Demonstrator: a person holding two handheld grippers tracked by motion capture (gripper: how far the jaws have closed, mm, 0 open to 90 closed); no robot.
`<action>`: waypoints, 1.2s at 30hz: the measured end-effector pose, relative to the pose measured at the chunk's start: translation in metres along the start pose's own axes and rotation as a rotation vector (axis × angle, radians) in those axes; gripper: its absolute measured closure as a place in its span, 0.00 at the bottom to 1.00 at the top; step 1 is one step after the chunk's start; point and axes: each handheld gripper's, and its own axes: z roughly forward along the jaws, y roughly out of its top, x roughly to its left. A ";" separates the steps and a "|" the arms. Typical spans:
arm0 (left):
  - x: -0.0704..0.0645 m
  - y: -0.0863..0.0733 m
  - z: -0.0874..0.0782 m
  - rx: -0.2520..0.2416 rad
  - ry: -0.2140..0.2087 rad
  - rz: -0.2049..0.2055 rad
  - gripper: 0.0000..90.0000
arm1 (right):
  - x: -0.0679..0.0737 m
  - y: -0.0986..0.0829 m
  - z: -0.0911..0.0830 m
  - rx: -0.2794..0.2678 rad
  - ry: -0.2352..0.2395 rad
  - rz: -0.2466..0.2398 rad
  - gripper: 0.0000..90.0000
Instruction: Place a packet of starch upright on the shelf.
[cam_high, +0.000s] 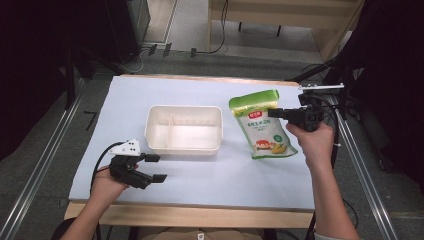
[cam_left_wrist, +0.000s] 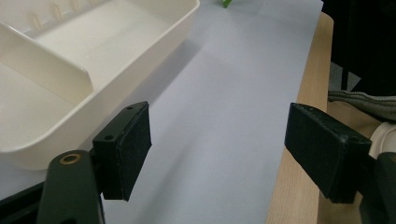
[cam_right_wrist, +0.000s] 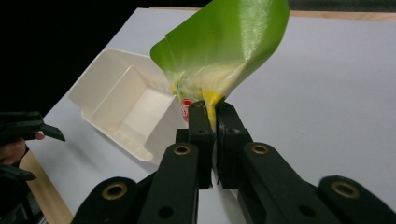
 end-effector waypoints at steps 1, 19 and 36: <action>0.000 0.000 0.000 0.000 0.000 0.000 0.26 | 0.001 0.000 0.000 -0.005 0.002 -0.001 0.98; 0.001 0.001 0.000 -0.009 -0.004 -0.002 0.26 | 0.025 0.019 0.005 -0.025 0.085 -0.020 0.98; 0.002 -0.001 0.000 -0.019 0.002 -0.014 0.26 | 0.061 0.066 -0.002 -0.035 0.092 -0.114 0.98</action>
